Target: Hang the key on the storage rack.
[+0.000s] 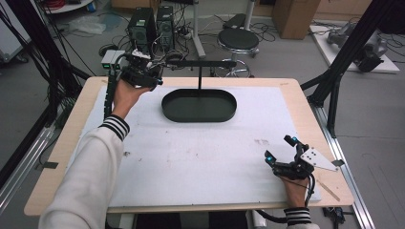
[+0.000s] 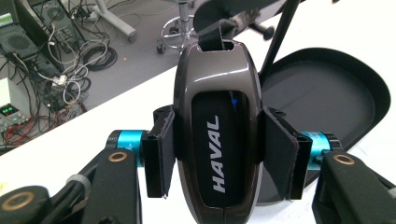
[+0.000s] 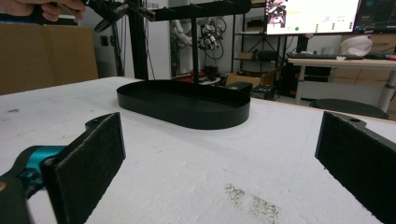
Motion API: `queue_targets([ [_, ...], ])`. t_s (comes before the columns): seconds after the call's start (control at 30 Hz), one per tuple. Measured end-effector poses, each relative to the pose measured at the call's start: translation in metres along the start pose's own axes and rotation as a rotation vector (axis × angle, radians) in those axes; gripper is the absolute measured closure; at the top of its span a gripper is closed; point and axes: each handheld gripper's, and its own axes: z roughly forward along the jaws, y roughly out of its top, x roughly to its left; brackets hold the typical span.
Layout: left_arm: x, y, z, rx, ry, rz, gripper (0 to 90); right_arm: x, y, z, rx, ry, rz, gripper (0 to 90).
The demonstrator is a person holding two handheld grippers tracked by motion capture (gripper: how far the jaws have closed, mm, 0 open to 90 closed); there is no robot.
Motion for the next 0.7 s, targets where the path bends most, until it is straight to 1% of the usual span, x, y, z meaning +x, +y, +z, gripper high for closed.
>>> queue_targets([
  [0.07, 0.000, -0.002, 0.001, 0.000, 0.004, 0.006, 48.4, 0.000, 0.000, 0.000, -0.003, 0.001, 0.000, 0.5],
  [0.33, 0.003, -0.016, 0.008, 0.017, 0.004, -0.009, 48.5, 0.000, 0.000, 0.000, -0.003, 0.003, 0.005, 0.5],
  [0.37, 0.003, -0.017, 0.009, 0.021, 0.005, -0.007, 48.5, 0.000, 0.000, 0.000, -0.006, 0.002, 0.000, 0.5],
  [0.43, 0.002, -0.019, 0.012, 0.030, 0.021, 0.009, 48.4, -0.001, 0.000, 0.000, -0.007, 0.003, 0.000, 0.4],
  [0.53, 0.001, -0.020, 0.016, 0.038, 0.018, 0.005, 48.4, 0.000, 0.000, 0.000, -0.002, 0.003, 0.009, 0.4],
  [0.57, 0.001, -0.020, 0.017, 0.042, 0.022, 0.012, 48.4, -0.001, 0.000, 0.000, -0.008, 0.003, 0.001, 0.4],
  [0.6, 0.001, -0.020, 0.019, 0.045, 0.022, 0.012, 48.4, 0.000, 0.000, 0.000, -0.002, 0.002, 0.010, 0.5],
  [0.63, 0.001, -0.021, 0.021, 0.048, 0.021, 0.013, 48.4, 0.000, 0.000, 0.000, -0.003, 0.002, 0.010, 0.4],
  [0.67, 0.000, -0.022, 0.023, 0.049, 0.024, 0.018, 48.4, -0.001, 0.000, 0.000, -0.009, 0.002, -0.001, 0.5],
  [0.7, -0.001, -0.022, 0.025, 0.051, 0.030, 0.022, 48.4, 0.000, 0.000, 0.000, -0.005, 0.003, 0.005, 0.4],
])
